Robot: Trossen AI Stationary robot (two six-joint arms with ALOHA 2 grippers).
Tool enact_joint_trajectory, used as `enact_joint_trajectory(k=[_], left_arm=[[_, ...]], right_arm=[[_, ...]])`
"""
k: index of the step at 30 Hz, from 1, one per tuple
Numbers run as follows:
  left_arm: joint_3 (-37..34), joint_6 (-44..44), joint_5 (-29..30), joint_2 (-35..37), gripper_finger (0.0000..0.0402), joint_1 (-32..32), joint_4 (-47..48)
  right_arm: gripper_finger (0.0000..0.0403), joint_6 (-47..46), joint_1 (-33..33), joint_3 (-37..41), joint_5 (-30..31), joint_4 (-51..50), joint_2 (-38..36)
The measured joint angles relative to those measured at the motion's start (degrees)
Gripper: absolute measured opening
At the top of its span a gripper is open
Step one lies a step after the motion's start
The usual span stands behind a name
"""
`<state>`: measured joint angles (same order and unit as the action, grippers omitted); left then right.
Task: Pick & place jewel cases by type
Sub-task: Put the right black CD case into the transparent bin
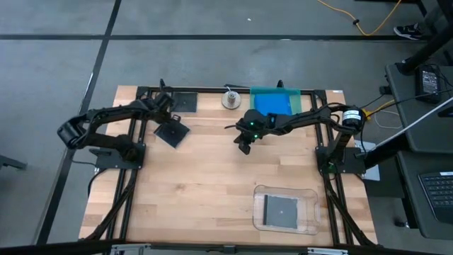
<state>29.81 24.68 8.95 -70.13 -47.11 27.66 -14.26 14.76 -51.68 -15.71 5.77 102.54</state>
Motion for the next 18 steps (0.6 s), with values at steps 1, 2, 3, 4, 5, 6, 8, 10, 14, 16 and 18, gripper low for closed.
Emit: enact_joint_trajectory(k=[1,2,3,4,5,6,8,10,14,16,18], left_arm=[[-0.33,-0.31,0.99,0.00,0.0005,-0.99,0.16],[-0.42,-0.79,1.75,0.00,0.0005,-1.83,0.29],[-0.42,-1.29,2.18,0.00,0.0005,-2.47,0.00],[-0.40,-1.92,2.49,0.00,0.0004,-2.97,-0.43],[-0.40,-2.39,2.62,0.00,0.0003,-3.50,-0.55],[-0.40,-2.70,3.01,0.00,0.0002,-3.99,-0.46],[-0.40,-3.00,3.92,-0.12,0.0003,-5.06,0.31],[-0.40,-4.16,4.41,-0.85,0.0004,-6.08,1.47],[-0.40,-6.43,4.25,-2.71,0.0002,-7.38,4.09],[-0.85,-6.45,3.13,-3.50,0.0003,-7.52,3.71],[-1.96,-5.52,1.07,-3.90,0.0004,-7.41,2.78]], right_arm=[[0.0008,-0.05,0.00,0.00,-0.29,0.02,0.00],[0.0008,-0.21,0.00,0.00,-0.86,0.05,0.00],[0.0008,-0.37,0.00,0.00,-1.18,0.01,0.00],[0.0008,-0.47,0.00,0.00,-1.55,-0.05,0.00],[0.0009,-0.45,0.00,0.00,-1.72,-0.08,0.00],[0.0009,-0.40,0.00,0.00,-1.78,-0.04,0.00],[0.0009,-0.37,0.00,0.00,-1.80,-0.05,0.00],[0.0009,-0.26,0.00,0.00,-1.83,-0.03,0.00],[0.0009,0.06,0.00,0.00,-1.81,-0.03,0.00],[0.0009,0.98,0.00,0.00,-1.76,-0.05,-0.02],[0.0009,1.33,0.00,0.00,-1.48,-0.12,-0.02]])
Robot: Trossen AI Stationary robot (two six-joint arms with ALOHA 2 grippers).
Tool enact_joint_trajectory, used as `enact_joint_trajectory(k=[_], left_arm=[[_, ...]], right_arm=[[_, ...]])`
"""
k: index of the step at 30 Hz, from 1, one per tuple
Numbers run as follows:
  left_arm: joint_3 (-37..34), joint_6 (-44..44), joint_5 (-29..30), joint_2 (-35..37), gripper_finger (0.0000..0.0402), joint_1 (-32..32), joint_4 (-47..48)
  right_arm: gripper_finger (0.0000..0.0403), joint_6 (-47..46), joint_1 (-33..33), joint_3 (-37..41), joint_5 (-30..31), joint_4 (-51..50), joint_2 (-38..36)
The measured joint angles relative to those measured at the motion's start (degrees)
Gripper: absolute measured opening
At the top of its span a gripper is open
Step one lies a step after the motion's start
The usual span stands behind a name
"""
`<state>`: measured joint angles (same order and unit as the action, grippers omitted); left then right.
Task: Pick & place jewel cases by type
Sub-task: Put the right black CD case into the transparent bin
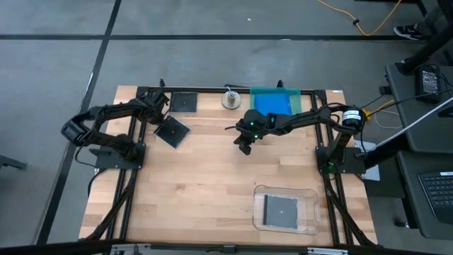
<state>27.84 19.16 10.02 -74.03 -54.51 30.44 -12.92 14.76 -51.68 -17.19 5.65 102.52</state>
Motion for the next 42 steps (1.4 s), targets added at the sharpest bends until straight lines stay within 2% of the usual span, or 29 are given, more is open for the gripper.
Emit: enact_joint_trajectory(k=[2,7,14,19,23,28,31,34,38,42], left_arm=[[-1.65,2.58,-1.51,-0.03,0.0003,0.76,-0.62],[-3.33,8.20,-0.60,1.47,0.0004,6.61,-0.76],[-3.53,19.81,-9.28,3.37,0.0002,13.84,-3.32],[-3.82,28.84,-19.04,3.00,0.0003,20.13,-12.27],[-3.76,35.45,-19.08,3.13,0.0003,24.61,-18.63],[-3.74,35.58,-16.01,3.88,0.0002,24.00,-18.86],[-3.68,34.16,-17.94,5.71,0.0003,22.62,-18.90],[-3.58,31.87,-19.69,8.43,0.0008,20.91,-17.98],[-3.57,26.79,-26.23,10.51,0.0009,18.45,-15.17],[-3.57,21.72,-33.65,10.37,0.0017,17.57,-13.05]], right_arm=[[0.0009,0.00,0.00,0.00,0.02,-0.13,0.00],[0.0009,0.34,0.00,0.00,0.13,-0.28,-0.04],[0.0009,2.85,0.25,0.00,0.72,-0.37,-0.04],[0.0009,3.16,1.38,0.00,1.03,-0.38,-0.04],[0.0009,3.62,2.45,0.00,1.05,-0.37,-0.04],[0.0009,4.26,3.15,0.00,0.61,-0.33,-0.04],[0.0009,1.86,3.00,0.00,-3.36,0.28,-0.06],[0.0009,-0.01,0.21,0.00,-4.21,-0.08,-0.09],[0.0005,2.04,-3.68,0.00,0.46,-0.83,-0.09],[0.0006,2.79,-4.16,0.00,3.90,-0.99,-0.09]])
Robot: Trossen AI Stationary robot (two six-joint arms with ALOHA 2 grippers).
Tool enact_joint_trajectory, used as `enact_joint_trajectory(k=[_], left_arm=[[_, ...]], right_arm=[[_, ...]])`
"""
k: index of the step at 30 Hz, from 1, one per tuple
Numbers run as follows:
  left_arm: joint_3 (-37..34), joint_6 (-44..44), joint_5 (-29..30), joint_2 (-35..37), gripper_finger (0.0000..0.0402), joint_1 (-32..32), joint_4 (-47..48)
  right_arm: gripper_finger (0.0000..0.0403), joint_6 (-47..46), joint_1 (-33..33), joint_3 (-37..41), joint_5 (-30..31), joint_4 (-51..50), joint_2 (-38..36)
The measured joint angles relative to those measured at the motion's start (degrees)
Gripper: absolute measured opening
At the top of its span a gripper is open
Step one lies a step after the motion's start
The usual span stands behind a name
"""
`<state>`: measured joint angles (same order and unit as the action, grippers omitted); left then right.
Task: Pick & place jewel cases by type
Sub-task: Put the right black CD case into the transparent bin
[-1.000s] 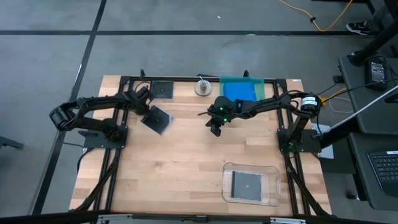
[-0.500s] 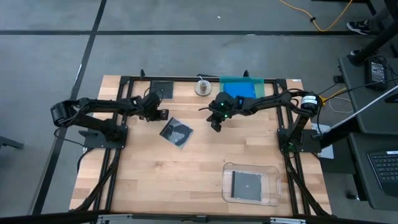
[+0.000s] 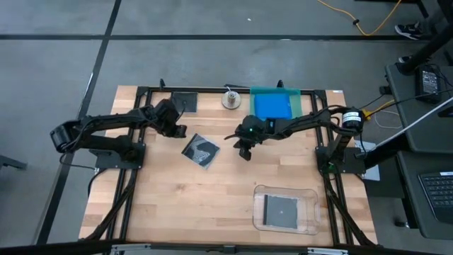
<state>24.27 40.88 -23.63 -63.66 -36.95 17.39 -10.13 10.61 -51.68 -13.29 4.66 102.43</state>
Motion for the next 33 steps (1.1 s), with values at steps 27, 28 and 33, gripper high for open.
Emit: enact_joint_trajectory(k=[27,28,33], left_arm=[[0.38,-2.94,-2.90,-16.30,0.0206,7.36,-9.73],[0.34,-1.69,-2.86,-16.38,0.0206,7.98,-10.35],[0.26,5.81,-2.60,-16.63,0.0206,12.36,-12.82]], right_arm=[[0.0004,-10.88,-8.15,-0.17,1.72,9.10,9.42],[0.0004,-11.13,-8.15,-0.17,1.70,9.08,9.42],[0.0004,-11.91,-8.15,-0.13,1.48,8.99,9.46]])
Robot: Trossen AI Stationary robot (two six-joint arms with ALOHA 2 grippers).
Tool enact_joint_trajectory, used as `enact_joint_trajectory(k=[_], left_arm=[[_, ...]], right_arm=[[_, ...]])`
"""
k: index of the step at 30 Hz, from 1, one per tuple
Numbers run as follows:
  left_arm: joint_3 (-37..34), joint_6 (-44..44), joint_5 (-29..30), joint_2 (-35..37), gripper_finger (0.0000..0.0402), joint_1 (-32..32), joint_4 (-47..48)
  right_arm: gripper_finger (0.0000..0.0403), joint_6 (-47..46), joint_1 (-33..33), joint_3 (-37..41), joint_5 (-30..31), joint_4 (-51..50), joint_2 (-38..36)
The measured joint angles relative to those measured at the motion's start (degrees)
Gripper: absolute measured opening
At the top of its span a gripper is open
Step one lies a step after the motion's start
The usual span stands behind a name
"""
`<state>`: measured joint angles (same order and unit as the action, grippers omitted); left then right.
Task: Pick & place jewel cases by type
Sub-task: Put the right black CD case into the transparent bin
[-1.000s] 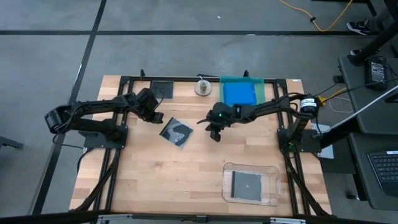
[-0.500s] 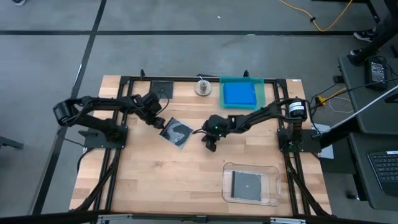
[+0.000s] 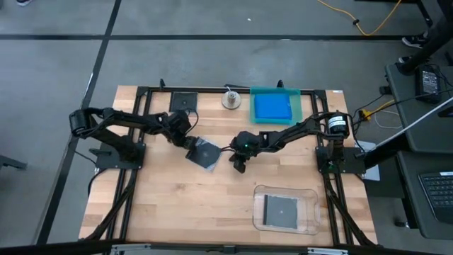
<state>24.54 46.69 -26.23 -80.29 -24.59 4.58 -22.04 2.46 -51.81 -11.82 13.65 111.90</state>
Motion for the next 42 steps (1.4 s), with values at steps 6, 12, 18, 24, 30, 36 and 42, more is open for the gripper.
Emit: enact_joint_trajectory(k=[6,12,18,24,30,36,42], left_arm=[[-0.37,10.43,0.48,-0.38,0.0206,6.99,-8.08],[-0.26,15.47,2.21,-3.07,0.0206,11.17,-12.24],[-0.37,20.70,2.78,-7.23,0.0205,13.51,-19.11],[-0.16,19.91,2.53,-8.64,0.0205,13.61,-20.13],[0.09,17.73,3.53,-8.66,0.0205,13.70,-17.39],[-0.61,17.61,3.43,-8.50,0.0202,13.70,-22.79],[-0.57,17.80,4.75,-6.34,0.0189,13.82,-22.37]], right_arm=[[0.0004,1.33,0.00,0.00,-0.08,-0.02,0.02],[0.0004,1.74,0.00,0.02,-0.13,-0.04,0.04],[0.0004,2.99,0.00,0.12,-0.53,-0.67,0.02],[0.0004,3.23,0.31,0.24,-1.16,-1.14,-0.03],[0.0004,4.40,0.39,0.24,-1.59,-1.09,-0.02],[0.0004,4.72,0.42,0.24,-1.59,-1.29,-0.04],[0.0004,5.69,0.42,0.21,-1.61,-1.61,-0.07]])
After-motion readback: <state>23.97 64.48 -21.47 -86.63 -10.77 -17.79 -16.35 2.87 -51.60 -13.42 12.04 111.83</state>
